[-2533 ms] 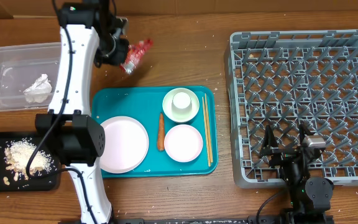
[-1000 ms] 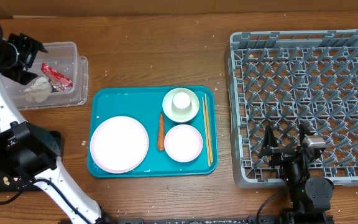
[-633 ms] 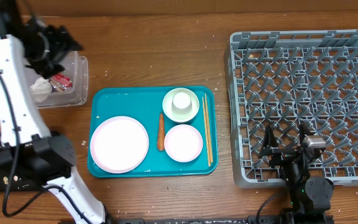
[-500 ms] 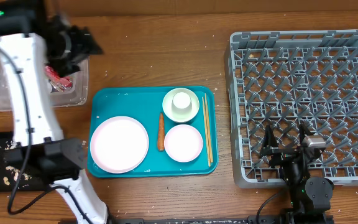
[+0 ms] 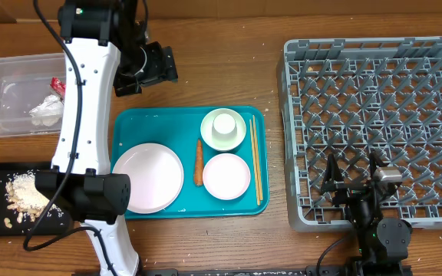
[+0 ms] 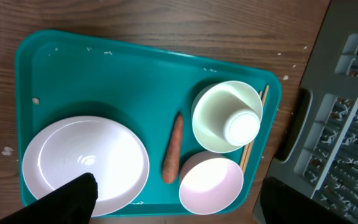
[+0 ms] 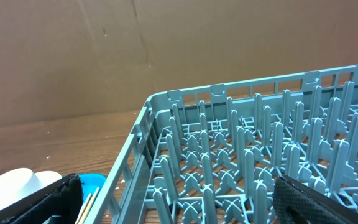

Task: Sort waste into correct bins and load items into the dishwasher
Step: 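Move the left gripper back over the teal tray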

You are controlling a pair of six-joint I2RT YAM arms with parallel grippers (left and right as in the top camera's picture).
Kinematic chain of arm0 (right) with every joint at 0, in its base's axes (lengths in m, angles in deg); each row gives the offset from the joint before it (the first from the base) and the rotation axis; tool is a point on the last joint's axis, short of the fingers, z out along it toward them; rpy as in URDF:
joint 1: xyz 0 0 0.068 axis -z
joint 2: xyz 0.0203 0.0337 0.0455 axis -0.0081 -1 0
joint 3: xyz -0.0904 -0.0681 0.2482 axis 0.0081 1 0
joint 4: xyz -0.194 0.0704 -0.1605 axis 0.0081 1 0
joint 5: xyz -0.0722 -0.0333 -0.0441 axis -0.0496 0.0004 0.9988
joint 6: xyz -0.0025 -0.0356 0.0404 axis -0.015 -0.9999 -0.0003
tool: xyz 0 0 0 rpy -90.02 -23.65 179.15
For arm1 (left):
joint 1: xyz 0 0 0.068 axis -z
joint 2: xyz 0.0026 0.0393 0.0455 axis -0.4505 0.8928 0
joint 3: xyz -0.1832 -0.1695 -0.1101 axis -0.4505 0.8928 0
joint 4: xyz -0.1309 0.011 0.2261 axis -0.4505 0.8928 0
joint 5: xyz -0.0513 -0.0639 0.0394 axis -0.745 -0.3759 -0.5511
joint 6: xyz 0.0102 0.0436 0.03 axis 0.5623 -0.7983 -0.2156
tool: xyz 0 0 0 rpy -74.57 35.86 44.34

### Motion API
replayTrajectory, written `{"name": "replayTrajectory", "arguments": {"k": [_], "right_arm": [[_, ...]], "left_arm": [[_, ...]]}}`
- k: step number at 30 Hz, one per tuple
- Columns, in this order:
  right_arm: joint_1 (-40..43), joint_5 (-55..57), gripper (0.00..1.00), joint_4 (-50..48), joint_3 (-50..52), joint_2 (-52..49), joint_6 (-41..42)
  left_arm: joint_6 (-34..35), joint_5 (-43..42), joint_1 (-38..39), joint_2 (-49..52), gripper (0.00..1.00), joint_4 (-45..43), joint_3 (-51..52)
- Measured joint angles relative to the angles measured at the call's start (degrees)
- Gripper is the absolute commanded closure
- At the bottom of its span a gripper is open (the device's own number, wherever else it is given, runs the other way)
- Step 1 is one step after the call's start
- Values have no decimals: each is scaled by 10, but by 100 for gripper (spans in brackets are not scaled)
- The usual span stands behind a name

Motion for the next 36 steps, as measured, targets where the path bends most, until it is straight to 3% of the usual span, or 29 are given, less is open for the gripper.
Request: {"name": "replayTrajectory", "arguments": {"k": [5, 9, 13, 24, 30, 36], "right_arm": [[0, 0, 0, 0, 0, 0, 0], [0, 0, 0, 0, 0, 0, 0], [0, 0, 0, 0, 0, 0, 0], [0, 0, 0, 0, 0, 0, 0], [0, 0, 0, -4, 0, 0, 0], [0, -47, 0, -153, 0, 0, 30]], "left_arm": [[0, 0, 19, 0, 9, 0, 49], [2, 10, 31, 1, 0, 1, 90], [9, 33, 21, 1, 0, 0, 89], [116, 106, -149, 1, 0, -9, 79], [135, 110, -184, 1, 0, -9, 79], [141, 121, -184, 1, 0, -37, 79]]}}
